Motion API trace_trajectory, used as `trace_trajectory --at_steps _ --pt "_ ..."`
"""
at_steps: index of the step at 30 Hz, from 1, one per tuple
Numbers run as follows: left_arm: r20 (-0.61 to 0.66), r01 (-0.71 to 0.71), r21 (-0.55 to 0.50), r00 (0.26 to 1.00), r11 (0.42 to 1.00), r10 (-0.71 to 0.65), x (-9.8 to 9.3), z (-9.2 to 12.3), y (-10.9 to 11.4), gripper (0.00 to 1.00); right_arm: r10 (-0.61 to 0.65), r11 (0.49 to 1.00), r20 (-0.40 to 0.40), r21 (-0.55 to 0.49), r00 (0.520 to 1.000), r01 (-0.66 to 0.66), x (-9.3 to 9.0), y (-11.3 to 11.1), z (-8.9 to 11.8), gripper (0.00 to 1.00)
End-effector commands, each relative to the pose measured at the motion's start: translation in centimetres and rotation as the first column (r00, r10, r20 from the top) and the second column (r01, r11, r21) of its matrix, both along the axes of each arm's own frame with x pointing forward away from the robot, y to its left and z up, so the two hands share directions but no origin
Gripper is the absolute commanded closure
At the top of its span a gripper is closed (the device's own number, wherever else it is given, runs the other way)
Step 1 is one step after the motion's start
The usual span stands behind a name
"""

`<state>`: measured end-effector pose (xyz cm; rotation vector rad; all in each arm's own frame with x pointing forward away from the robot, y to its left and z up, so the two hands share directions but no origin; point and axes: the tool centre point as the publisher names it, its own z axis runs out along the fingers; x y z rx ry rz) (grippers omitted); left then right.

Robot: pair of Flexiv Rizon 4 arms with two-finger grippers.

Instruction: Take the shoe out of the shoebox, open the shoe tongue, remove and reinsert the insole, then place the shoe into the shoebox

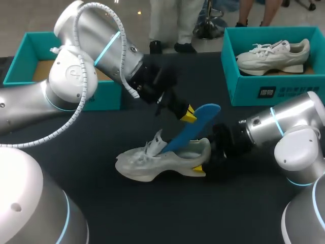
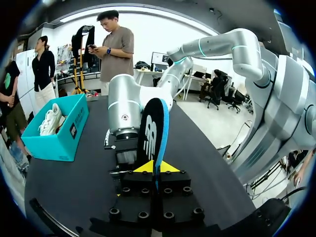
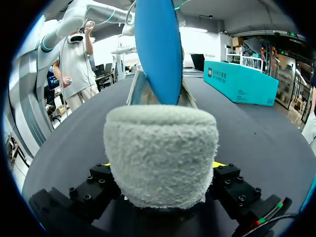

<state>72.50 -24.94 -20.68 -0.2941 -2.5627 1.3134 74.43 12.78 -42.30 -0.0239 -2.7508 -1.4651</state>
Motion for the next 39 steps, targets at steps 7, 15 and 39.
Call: trace_trajectory --at_steps 7,15,39 --pt "0.016 0.008 -0.058 1.0 0.998 -0.007 -0.9 3.0 -0.2 1.0 -0.001 1.0 0.0 -0.005 1.0 0.001 0.0 0.3 -0.1 1.0" --pt "0.019 0.023 -0.092 1.0 0.995 -0.022 -0.6 5.0 -0.8 1.0 -0.001 1.0 0.0 -0.005 1.0 0.001 0.0 0.3 -0.1 1.0" --pt "-0.013 0.065 -0.113 0.998 0.991 -0.067 -0.1 6.6 -1.1 1.0 -0.001 1.0 0.0 -0.005 1.0 0.001 0.0 0.3 -0.1 1.0"
